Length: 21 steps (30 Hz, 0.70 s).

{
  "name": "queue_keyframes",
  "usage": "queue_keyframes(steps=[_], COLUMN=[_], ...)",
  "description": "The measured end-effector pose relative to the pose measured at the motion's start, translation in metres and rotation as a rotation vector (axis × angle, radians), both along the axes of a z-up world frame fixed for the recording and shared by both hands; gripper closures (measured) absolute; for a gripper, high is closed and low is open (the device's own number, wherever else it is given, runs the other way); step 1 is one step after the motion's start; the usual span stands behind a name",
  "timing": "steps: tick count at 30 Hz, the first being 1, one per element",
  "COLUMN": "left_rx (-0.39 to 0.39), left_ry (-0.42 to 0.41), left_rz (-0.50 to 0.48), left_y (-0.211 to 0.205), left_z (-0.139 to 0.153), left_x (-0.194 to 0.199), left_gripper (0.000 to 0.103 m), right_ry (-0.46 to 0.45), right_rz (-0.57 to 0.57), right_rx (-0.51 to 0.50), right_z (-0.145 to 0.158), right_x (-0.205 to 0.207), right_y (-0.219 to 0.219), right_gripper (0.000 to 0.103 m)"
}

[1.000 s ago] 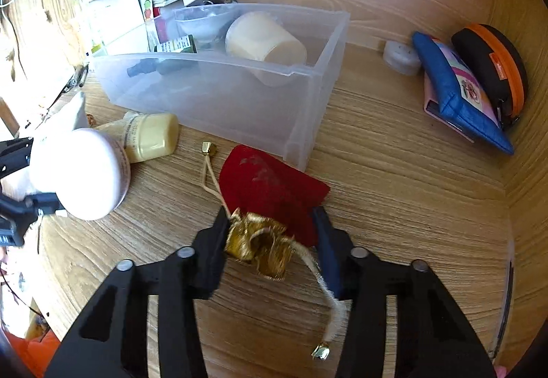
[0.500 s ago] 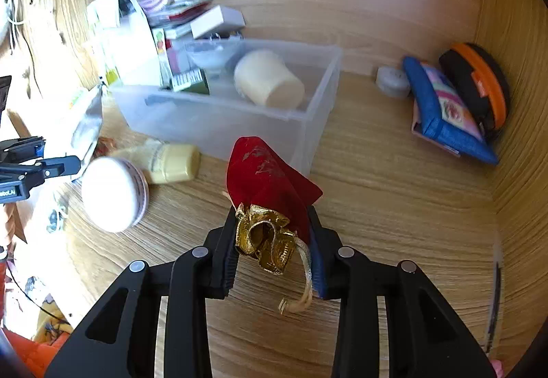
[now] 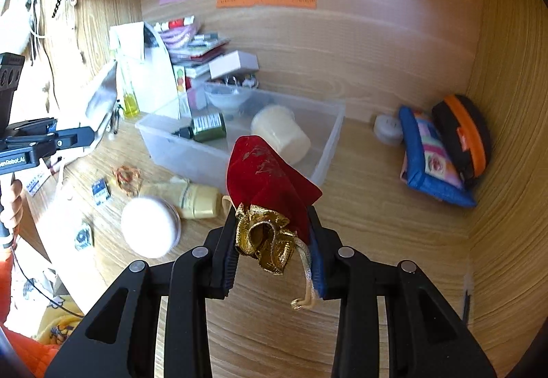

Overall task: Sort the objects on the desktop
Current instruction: 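Carry both pouches over the clear box with the right and left tools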

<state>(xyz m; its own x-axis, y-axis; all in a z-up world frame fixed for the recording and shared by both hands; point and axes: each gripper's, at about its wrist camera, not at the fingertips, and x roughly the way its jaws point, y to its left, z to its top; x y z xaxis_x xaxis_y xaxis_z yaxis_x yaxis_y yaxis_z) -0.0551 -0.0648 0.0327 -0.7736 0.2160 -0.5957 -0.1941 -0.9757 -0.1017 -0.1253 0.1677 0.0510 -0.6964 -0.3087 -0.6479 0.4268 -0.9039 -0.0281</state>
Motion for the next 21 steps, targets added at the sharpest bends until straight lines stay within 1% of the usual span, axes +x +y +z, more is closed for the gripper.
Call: queue_keyframes(steps=[3,10,15,21], left_rx=[-0.008,-0.03,-0.013,-0.012], left_ry=[0.034,0.09,0.1,0.086], left_rz=[0.009,-0.001,-0.01,-0.006], left_y=[0.002,0.014,0.02,0.024], left_z=[0.015,0.038,0.046,0.044], left_x=[-0.003,-0.014,-0.034,-0.065], left_gripper=[0.059,0.059,0.059,0.059], right_ry=[0.029,0.084,0.109,0.117], right_rz=[0.01,0.027,0.043,0.066], right_rx=[0.001,0.013,0.018,0.027], right_z=[0.012,0.036,0.046,0.05], right_x=[-0.001,-0.012,-0.024,-0.041], right_y=[-0.001,-0.01,-0.021,-0.037], right_gripper=[0.072,0.071,0.071,0.071])
